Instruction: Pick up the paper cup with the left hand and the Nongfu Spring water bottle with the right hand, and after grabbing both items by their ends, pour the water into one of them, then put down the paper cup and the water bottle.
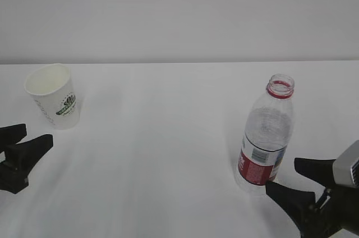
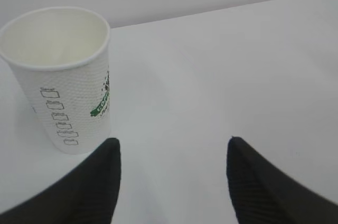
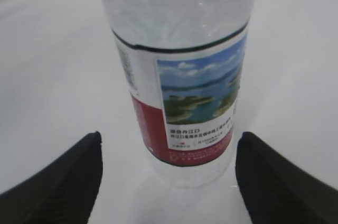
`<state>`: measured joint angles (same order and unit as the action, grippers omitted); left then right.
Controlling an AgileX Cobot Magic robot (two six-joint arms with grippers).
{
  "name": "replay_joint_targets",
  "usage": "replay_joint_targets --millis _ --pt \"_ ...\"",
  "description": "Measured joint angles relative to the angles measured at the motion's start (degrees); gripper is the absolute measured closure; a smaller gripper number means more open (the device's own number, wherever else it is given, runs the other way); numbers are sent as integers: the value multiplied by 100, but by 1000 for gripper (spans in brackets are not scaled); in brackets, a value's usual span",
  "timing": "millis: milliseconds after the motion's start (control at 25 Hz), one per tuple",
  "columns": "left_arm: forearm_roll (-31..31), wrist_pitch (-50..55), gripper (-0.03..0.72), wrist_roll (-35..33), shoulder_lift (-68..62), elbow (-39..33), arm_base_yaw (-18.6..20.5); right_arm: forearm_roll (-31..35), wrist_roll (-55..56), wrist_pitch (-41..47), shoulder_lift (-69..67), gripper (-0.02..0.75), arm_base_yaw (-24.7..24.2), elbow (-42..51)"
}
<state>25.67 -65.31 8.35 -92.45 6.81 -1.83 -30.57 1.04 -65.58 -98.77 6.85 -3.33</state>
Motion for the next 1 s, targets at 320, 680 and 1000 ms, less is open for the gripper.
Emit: replay_joint_targets --millis 320,680,1000 --pt "0 -9 223 3 0 0 0 -57 172 -7 -49 83 0 -301" --pt "9 -9 223 12 0 0 0 -92 172 -7 -60 76 0 -378" --pt "9 -9 223 12 0 0 0 -266 219 -7 -228 76 0 -773"
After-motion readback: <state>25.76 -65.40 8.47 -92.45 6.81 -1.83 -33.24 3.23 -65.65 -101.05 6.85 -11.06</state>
